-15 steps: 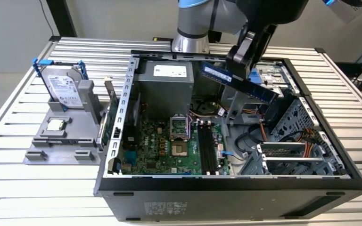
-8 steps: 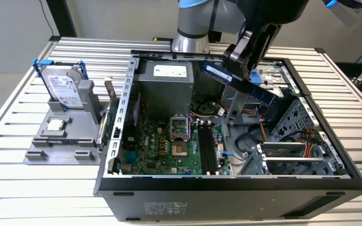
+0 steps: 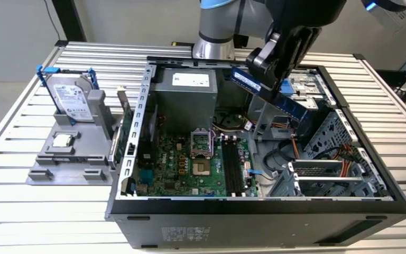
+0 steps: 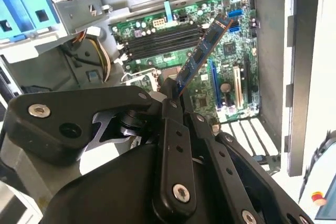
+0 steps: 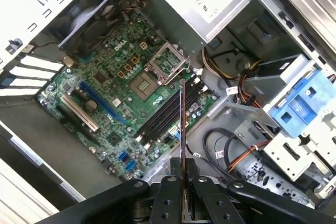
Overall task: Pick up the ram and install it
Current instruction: 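Pick up the ram and move it above insertion slot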
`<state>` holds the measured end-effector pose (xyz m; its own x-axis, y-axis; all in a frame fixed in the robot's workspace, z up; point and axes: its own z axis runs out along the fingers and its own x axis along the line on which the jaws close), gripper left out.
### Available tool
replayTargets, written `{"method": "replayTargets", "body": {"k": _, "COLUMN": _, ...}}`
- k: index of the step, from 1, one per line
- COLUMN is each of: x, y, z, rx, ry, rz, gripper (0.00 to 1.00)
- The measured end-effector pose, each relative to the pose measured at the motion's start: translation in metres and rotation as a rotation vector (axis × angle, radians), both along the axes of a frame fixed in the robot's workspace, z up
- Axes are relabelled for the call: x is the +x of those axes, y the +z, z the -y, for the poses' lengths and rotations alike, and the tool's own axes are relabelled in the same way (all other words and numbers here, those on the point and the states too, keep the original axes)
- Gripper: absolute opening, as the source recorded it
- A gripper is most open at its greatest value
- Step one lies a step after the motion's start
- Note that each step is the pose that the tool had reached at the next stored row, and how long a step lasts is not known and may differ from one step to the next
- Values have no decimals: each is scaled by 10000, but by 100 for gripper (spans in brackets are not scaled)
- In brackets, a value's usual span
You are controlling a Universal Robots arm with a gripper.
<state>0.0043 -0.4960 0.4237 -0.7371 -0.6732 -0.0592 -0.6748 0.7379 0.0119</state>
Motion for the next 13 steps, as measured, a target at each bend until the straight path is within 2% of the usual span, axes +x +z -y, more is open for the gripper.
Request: {"method": "replayTargets", "body": {"k": 13, "x": 0, "y": 0, "z": 0, "rx": 0, "ry": -1793, "rz": 0, "gripper": 0}}
